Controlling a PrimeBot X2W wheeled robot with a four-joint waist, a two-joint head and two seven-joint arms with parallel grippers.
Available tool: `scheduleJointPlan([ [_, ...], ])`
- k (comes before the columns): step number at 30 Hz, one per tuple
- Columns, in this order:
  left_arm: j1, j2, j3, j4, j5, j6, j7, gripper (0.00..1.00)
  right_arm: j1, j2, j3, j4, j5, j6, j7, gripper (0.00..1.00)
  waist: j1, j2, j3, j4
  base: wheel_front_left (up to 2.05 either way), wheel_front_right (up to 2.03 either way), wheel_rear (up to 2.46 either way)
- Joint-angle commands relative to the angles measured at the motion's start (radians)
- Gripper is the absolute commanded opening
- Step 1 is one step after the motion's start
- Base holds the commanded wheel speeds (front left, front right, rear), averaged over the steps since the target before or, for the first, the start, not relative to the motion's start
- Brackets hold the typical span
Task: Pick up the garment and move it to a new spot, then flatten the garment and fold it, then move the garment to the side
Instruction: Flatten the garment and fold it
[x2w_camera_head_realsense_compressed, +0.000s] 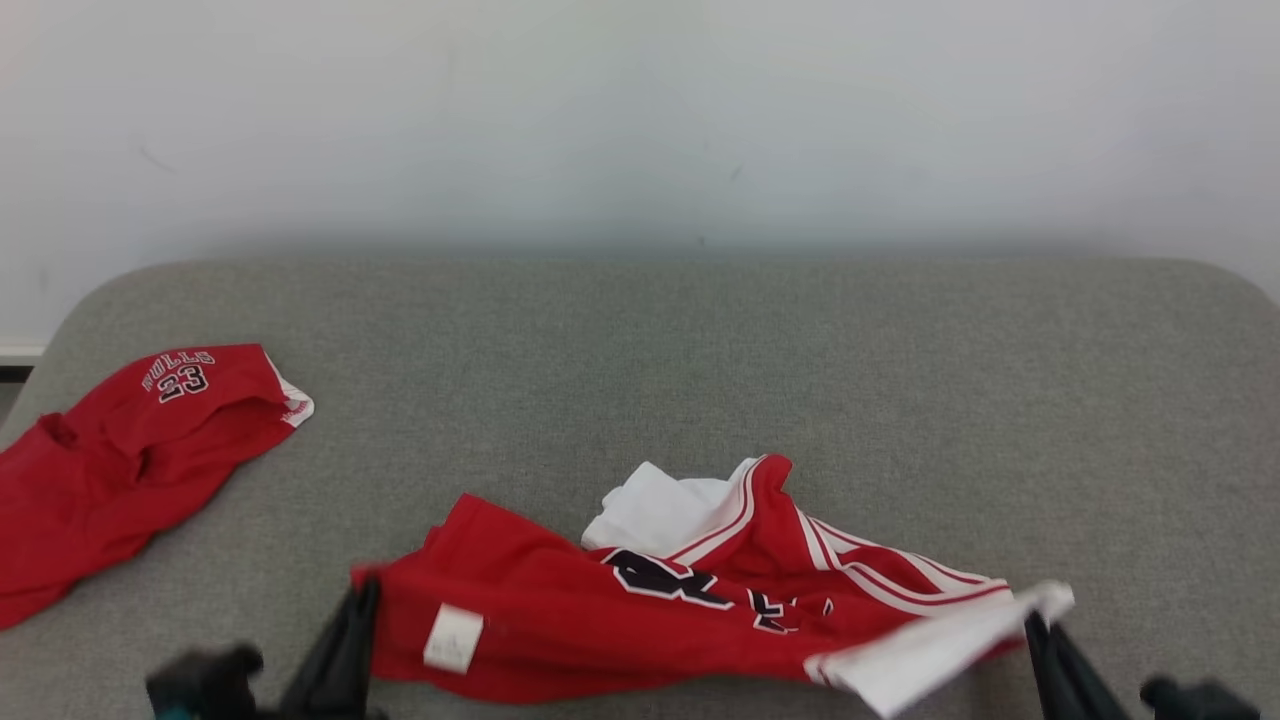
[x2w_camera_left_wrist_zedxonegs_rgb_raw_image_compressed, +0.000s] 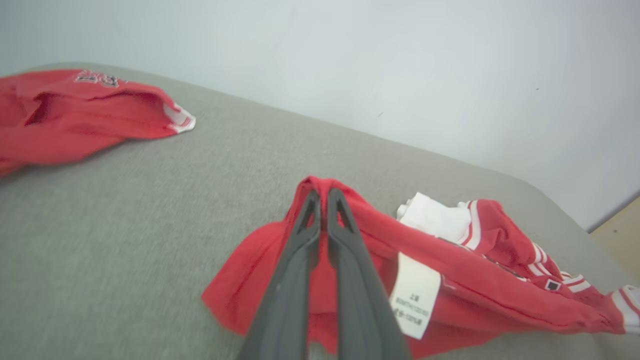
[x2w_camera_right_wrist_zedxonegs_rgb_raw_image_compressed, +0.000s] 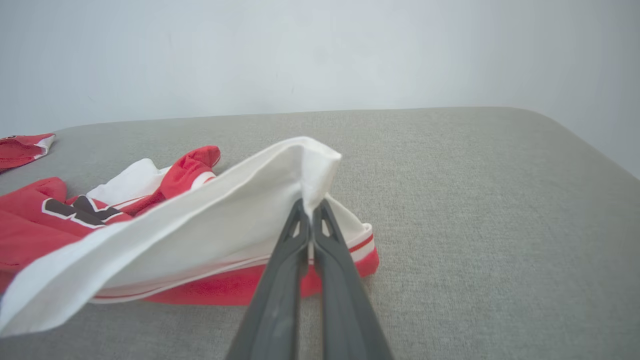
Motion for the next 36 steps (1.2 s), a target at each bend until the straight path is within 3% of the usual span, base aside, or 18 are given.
scheduleJointPlan([
  [1, -0.052, 0.018, 0.000, -0.023, 0.013, 0.002, 0.021, 0.00, -0.040, -0.015, 0.007, -0.030, -0.001, 0.000, 0.017, 0.00, 0.0000, -0.0001, 0.021, -0.009, 0.00, 0.00, 0.00],
  [7, -0.350, 0.103, -0.045, -0.097, 0.009, -0.008, 0.182, 0.00, -0.288, -0.056, 0.028, -0.143, 0.018, 0.000, 0.123, 0.00, 0.0000, -0.0001, 0.108, -0.021, 0.00, 0.00, 0.00],
  [13, -0.744, 0.172, -0.101, -0.058, -0.057, -0.009, 0.313, 0.00, -0.676, -0.075, 0.043, -0.106, 0.031, 0.000, 0.188, 0.00, 0.0000, -0.0001, 0.238, -0.045, 0.00, 0.00, 0.00],
  [25, -1.423, 0.271, -0.219, 0.158, -0.118, -0.008, 0.376, 0.00, -1.463, -0.019, 0.096, 0.202, 0.020, 0.000, 0.275, 0.00, 0.0000, -0.0001, 0.441, -0.134, 0.00, 0.00, 0.00],
  [29, -1.631, 0.264, -0.243, 0.277, -0.147, -0.008, 0.358, 0.00, -1.703, -0.023, 0.090, 0.336, -0.002, 0.001, 0.289, 0.00, 0.0000, -0.0001, 0.503, -0.156, 0.00, 0.00, 0.00],
  [36, -1.824, 0.249, -0.275, 0.416, -0.189, -0.008, 0.361, 0.00, -1.929, -0.048, 0.073, 0.501, -0.033, 0.000, 0.287, 0.00, 0.0000, -0.0001, 0.575, -0.177, 0.00, 0.00, 0.00],
])
